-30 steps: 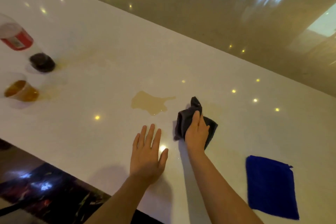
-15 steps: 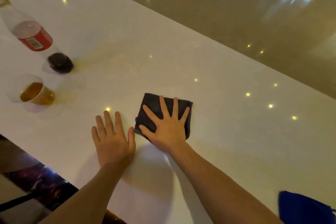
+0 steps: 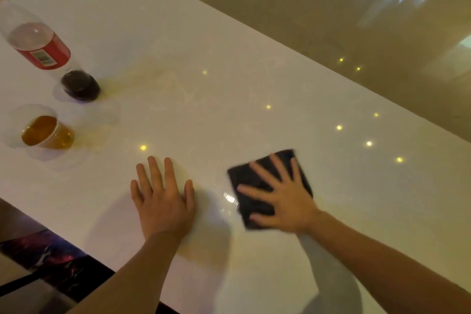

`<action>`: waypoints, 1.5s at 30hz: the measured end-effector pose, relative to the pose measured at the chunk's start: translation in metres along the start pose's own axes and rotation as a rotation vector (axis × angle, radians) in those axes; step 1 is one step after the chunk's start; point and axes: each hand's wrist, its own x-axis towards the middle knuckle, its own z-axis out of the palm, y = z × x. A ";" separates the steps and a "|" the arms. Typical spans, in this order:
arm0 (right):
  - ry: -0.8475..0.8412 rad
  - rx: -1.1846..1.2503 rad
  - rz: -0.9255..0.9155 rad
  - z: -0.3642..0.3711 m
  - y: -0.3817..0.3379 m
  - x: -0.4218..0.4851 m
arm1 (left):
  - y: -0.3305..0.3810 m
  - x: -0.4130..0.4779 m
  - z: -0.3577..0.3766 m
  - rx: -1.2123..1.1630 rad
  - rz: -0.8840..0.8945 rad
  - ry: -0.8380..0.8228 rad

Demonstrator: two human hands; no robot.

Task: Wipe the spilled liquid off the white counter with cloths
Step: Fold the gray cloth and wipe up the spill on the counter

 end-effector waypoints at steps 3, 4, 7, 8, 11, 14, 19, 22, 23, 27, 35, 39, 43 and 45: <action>0.011 0.121 0.680 -0.017 0.039 0.054 | 0.000 0.001 0.000 -0.005 -0.004 -0.003; 0.021 0.182 0.830 -0.019 0.034 0.075 | 0.000 0.001 0.001 -0.006 -0.012 0.002; 0.042 0.181 0.710 -0.012 -0.022 0.100 | -0.001 0.000 0.002 -0.002 -0.012 -0.008; 0.054 0.149 0.531 -0.004 -0.046 0.088 | -0.002 0.001 0.002 0.000 -0.008 -0.005; 0.035 0.067 0.052 0.015 -0.075 0.003 | -0.002 0.000 0.004 0.003 -0.005 -0.017; 0.065 0.018 -0.120 0.007 -0.010 -0.044 | 0.002 0.001 0.004 -0.008 -0.023 -0.004; 0.088 0.163 0.980 -0.014 0.041 0.018 | 0.004 0.000 0.002 0.009 -0.029 0.006; 0.091 0.174 0.829 -0.003 -0.033 0.044 | 0.002 0.000 0.006 0.022 -0.007 0.049; 0.085 0.150 0.598 0.008 -0.061 0.031 | 0.000 0.001 0.007 0.023 0.003 0.062; 0.043 0.063 -0.146 0.014 -0.040 -0.049 | -0.006 0.002 0.017 0.031 0.018 0.117; 0.078 0.210 1.121 -0.006 -0.014 0.010 | -0.009 0.003 0.022 0.033 0.045 0.171; 0.037 0.167 0.419 0.007 -0.114 -0.033 | -0.005 0.002 0.014 0.016 0.034 0.070; -0.053 0.199 0.356 -0.003 -0.102 -0.104 | 0.010 -0.009 -0.005 -0.061 -0.020 0.062; -0.102 0.291 0.544 -0.013 -0.086 -0.122 | 0.032 -0.025 -0.014 -0.146 -0.036 0.061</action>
